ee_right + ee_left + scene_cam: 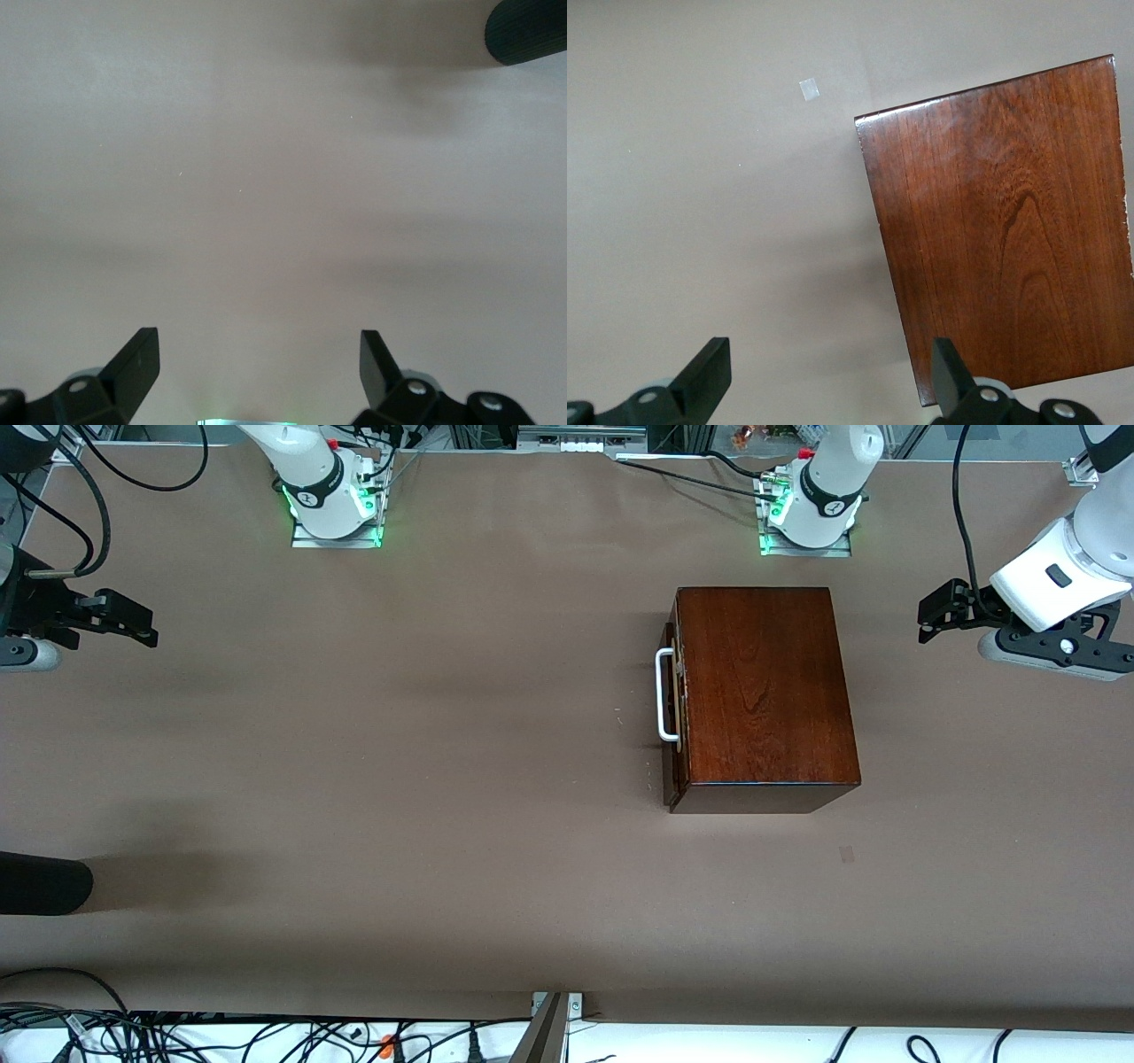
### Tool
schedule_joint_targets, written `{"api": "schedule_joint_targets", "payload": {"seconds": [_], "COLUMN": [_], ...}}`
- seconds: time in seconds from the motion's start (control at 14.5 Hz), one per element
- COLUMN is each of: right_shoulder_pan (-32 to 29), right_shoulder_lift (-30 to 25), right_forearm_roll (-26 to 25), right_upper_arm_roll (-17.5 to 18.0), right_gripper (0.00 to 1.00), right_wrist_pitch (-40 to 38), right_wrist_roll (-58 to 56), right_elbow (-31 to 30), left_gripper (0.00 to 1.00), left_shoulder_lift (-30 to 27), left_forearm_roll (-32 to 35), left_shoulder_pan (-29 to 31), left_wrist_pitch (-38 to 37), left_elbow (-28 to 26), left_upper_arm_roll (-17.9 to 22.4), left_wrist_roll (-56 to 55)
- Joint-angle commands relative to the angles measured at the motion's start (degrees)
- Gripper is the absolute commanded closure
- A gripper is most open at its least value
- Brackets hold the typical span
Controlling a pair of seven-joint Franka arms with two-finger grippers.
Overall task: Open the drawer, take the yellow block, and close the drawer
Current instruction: 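Move the left gripper toward the white drawer handle of the wooden box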
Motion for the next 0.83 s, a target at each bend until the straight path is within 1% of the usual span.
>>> {"api": "schedule_joint_targets", "payload": {"seconds": [0.0, 0.28, 0.76], "right_shoulder_pan": [-0.60, -0.60, -0.60], "right_shoulder_lift": [0.38, 0.38, 0.38], "right_forearm_roll": [-0.08, -0.08, -0.07], "right_upper_arm_roll": [0.67, 0.67, 0.67], "right_gripper": [0.00, 0.00, 0.00], "right_wrist_pitch": [-0.21, -0.21, -0.13], "right_wrist_roll": [0.21, 0.21, 0.21], "right_elbow": [0.88, 0.88, 0.88], "left_gripper": [0.00, 0.00, 0.00], "left_shoulder_lift": [0.93, 0.85, 0.85], "left_forearm_roll": [-1.91, -1.91, -1.82], "left_shoulder_pan": [0.29, 0.29, 0.29], "left_wrist_pitch": [-1.47, -1.55, -4.01], "left_elbow": [2.03, 2.03, 2.03], "left_upper_arm_roll": [-0.12, -0.12, -0.12], "left_wrist_roll": [-0.30, -0.39, -0.65]}}
